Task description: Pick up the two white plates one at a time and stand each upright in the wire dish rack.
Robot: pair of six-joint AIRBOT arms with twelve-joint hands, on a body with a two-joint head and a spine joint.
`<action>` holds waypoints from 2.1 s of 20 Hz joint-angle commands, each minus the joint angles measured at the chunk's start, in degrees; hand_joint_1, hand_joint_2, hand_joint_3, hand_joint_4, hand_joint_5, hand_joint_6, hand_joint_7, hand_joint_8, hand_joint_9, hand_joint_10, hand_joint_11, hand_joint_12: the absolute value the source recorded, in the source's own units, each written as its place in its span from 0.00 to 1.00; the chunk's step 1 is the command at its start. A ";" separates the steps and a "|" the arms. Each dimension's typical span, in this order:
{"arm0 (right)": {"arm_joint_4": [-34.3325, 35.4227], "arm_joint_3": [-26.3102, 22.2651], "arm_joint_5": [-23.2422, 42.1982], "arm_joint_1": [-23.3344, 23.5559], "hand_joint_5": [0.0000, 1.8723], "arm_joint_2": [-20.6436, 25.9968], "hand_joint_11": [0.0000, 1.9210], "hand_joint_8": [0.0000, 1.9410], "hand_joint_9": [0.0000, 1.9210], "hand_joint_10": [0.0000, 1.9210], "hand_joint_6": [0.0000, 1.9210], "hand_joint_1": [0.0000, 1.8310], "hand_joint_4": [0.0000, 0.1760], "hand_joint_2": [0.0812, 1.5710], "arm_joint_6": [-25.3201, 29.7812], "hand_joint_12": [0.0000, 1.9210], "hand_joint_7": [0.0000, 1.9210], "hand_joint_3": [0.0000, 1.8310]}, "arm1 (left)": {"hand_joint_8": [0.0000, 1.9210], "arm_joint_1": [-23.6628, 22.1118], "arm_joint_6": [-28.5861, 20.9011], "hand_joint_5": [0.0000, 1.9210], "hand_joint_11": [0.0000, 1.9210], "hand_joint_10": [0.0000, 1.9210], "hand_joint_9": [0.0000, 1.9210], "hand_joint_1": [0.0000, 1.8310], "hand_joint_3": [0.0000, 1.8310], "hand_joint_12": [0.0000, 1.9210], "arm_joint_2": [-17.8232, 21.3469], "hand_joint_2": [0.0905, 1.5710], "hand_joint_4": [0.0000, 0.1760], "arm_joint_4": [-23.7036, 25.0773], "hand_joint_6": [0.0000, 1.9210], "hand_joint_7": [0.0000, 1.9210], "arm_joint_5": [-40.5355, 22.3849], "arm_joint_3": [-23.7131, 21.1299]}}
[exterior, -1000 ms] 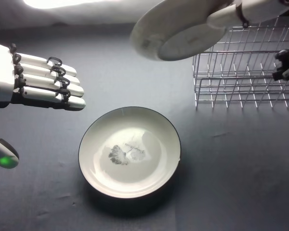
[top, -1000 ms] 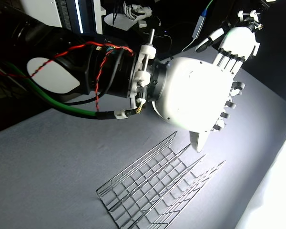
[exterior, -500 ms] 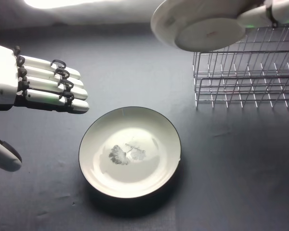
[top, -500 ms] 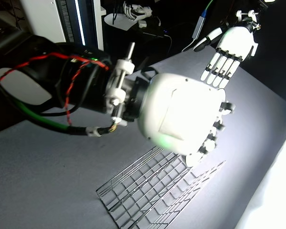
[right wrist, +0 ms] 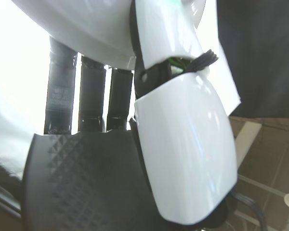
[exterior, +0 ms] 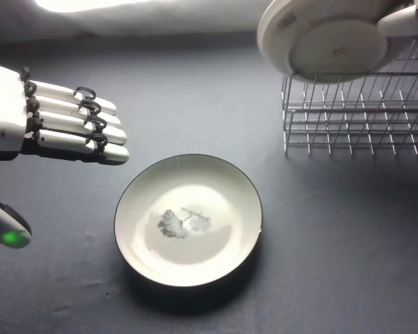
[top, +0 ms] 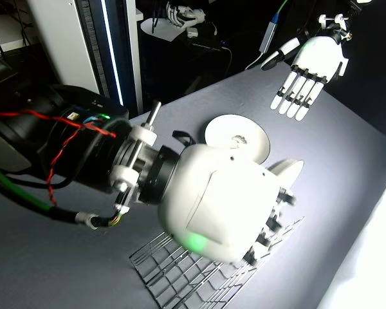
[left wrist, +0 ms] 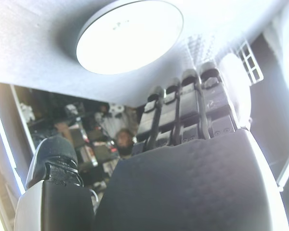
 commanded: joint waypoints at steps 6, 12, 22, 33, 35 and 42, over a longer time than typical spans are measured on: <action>0.95 0.50 6.77 0.32 0.50 2.64 0.45 0.41 0.51 0.55 0.56 0.75 0.00 0.68 0.61 0.60 0.56 0.00 | 0.00 -0.50 -0.22 0.00 0.00 0.00 0.00 0.00 0.00 0.00 0.10 0.67 0.00 -4.62 0.00 0.00 -1.59 -0.31; 0.26 2.17 6.37 -2.95 0.50 3.53 0.45 0.40 0.52 0.54 0.55 0.76 0.00 0.67 0.59 0.59 0.56 0.00 | 0.00 -0.42 -0.21 0.00 0.00 0.00 0.00 0.00 0.00 0.00 0.09 0.68 0.00 -4.59 0.00 0.00 -1.55 -0.38; -6.23 3.10 8.15 -9.48 0.44 3.24 0.37 0.47 0.45 0.64 0.64 0.75 0.00 0.71 0.47 0.58 0.51 0.00 | 0.00 3.57 2.05 0.00 0.00 0.00 0.00 0.00 0.00 0.00 -0.61 0.68 0.00 -6.46 0.00 0.00 -0.72 -3.58; -11.11 1.32 10.96 -5.55 0.19 2.62 0.00 0.00 0.16 0.00 0.00 0.58 0.00 0.64 0.37 0.45 0.18 0.00 | 0.00 7.14 6.45 0.00 0.00 0.00 0.00 0.00 0.00 0.00 -2.80 0.68 0.00 -8.27 0.00 0.00 3.56 -5.25; -13.80 -0.44 11.79 -4.20 0.08 2.75 0.00 0.00 0.05 0.00 0.00 0.52 0.00 0.60 0.38 0.27 0.06 0.00 | 0.00 7.50 7.79 0.00 0.00 0.00 0.00 0.00 0.00 0.00 -3.23 0.68 0.00 -10.23 0.00 0.00 4.31 -5.43; -37.23 -2.99 21.67 -4.27 0.00 2.20 0.00 0.00 0.00 0.00 0.00 0.52 0.00 0.46 0.37 0.00 0.00 0.00 | 0.00 10.95 9.95 0.01 0.00 0.00 0.00 0.00 0.00 0.00 -5.20 0.68 0.00 -10.69 0.00 0.00 7.17 -4.65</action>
